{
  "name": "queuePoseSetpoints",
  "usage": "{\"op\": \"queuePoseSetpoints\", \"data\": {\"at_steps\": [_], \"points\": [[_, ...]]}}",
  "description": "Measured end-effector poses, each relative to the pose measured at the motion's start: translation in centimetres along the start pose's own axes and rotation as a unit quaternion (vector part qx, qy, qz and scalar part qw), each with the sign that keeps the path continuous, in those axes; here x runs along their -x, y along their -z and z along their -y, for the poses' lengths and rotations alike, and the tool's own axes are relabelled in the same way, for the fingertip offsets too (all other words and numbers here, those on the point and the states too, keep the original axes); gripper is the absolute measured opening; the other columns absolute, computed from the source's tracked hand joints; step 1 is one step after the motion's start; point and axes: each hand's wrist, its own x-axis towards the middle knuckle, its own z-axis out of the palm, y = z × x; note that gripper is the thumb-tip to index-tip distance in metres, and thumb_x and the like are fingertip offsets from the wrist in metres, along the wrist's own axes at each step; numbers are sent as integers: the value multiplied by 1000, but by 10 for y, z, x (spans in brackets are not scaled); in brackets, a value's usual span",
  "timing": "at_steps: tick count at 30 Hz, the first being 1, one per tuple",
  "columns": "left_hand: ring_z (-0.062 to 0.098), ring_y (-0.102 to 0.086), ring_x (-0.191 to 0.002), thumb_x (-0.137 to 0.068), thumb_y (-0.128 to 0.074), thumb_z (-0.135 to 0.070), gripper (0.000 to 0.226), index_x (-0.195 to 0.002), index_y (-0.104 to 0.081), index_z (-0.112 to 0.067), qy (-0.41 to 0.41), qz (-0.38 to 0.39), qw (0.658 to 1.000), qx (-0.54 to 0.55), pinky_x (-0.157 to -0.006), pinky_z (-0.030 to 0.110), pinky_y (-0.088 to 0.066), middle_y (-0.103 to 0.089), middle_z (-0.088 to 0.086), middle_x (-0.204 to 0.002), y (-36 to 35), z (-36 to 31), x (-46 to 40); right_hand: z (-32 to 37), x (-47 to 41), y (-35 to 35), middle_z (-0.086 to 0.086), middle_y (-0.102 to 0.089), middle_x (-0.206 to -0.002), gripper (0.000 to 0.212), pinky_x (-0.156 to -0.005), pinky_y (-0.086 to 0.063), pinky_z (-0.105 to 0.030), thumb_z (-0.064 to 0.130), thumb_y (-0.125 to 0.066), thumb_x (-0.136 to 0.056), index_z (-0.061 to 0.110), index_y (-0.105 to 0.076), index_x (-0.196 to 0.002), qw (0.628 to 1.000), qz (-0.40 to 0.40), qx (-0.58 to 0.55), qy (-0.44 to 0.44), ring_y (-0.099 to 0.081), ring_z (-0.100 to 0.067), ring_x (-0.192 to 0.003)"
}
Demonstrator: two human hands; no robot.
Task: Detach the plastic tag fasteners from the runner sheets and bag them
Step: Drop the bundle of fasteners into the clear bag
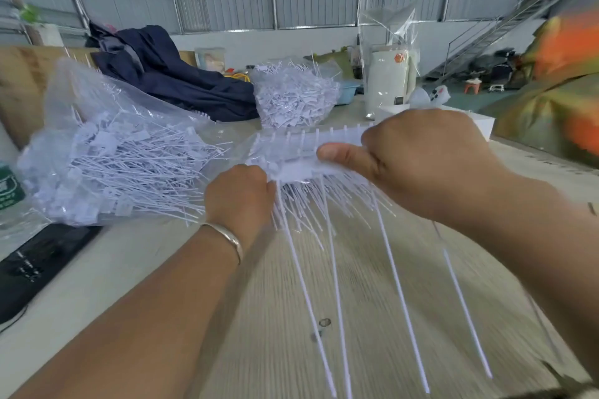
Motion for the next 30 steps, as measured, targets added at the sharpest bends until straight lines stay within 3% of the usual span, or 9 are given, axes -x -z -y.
{"op": "queuePoseSetpoints", "data": {"at_steps": [4, 7, 9, 11, 15, 20, 22, 26, 30], "points": [[24, -60, -58, -92, -61, -27, 33, -59, -62, -24, 18, -29, 968, 247, -56, 27, -42, -62, 2, -62, 2, -1, -2, -2, -6, 5, 1, -40, -59, 72, -48, -13, -29, 72, 3, -78, 15, -37, -61, 1000, -23, 15, 15, -33, -14, -50], [11, -57, -45, -98, -49, -44, 38, -81, -73, -20, 146, 145, 799, 566, -43, 20, -36, -73, 7, -74, 7, -6, -4, -4, -19, -7, 3, -30, -71, 62, -48, -14, -31, 70, -7, -86, 13, -32, -80, 998, 20, 54, 25, -29, -15, -57], [9, -64, -58, -98, -37, -56, 54, -89, -75, -19, 157, 255, 713, 634, -43, 18, -36, -74, 2, -78, 6, -4, -6, -5, -31, -17, 1, -32, -79, 55, -52, -19, -31, 64, -19, -94, 16, -43, -98, 996, 47, 77, 21, -31, -18, -64], [8, -65, -69, -94, -44, -57, 49, -88, -78, -22, 134, 286, 712, 627, -49, 17, -39, -72, -2, -80, 4, 0, -6, -3, -43, -29, -5, -44, -94, 53, -66, -29, -32, 60, -29, -97, 13, -49, -114, 990, 74, 111, 38, -39, -21, -73], [3, -60, -62, -86, -71, -27, 8, -83, -77, -22, 110, 226, 790, 559, -50, 14, -42, -73, -6, -75, -2, 3, -2, 1, -65, -67, -8, -52, -122, 55, -95, -34, -43, 56, -37, -97, 12, -43, -129, 987, 115, 100, 58, -57, -29, -106], [0, -52, -45, -87, -69, -11, 6, -82, -71, -12, 145, 208, 813, 525, -44, 12, -38, -62, -7, -53, -9, 9, -2, 7, -52, -136, -5, -63, -105, 45, -87, -32, -38, 57, -22, -99, 19, -45, -102, 992, 112, -4, 50, -61, -25, -94], [3, -54, -47, -90, -66, -11, 8, -83, -70, -11, 159, 230, 796, 537, -44, 14, -38, -62, -4, -55, -11, 11, -2, 8, -43, -155, -5, -64, -97, 47, -86, -40, -37, 58, -20, -99, 18, -45, -94, 990, 113, -76, 21, -61, -26, -93], [5, -59, -49, -91, -64, -8, 4, -88, -67, -8, 208, 278, 701, 623, -40, 15, -40, -66, -2, -61, -10, 12, -4, 0, -40, -158, 4, -54, -68, 48, -72, -38, -34, 63, -35, -94, 19, -44, -75, 957, 93, -268, -59, -54, -16, -70], [6, -60, -52, -88, -66, -9, 2, -87, -68, -10, 216, 324, 659, 643, -44, 16, -45, -68, -1, -67, -8, 8, -2, 0, -40, -146, 5, -48, -61, 35, -73, -36, -33, 40, -60, -92, 21, -50, -65, 863, 101, -489, -79, -46, -12, -61]]}}
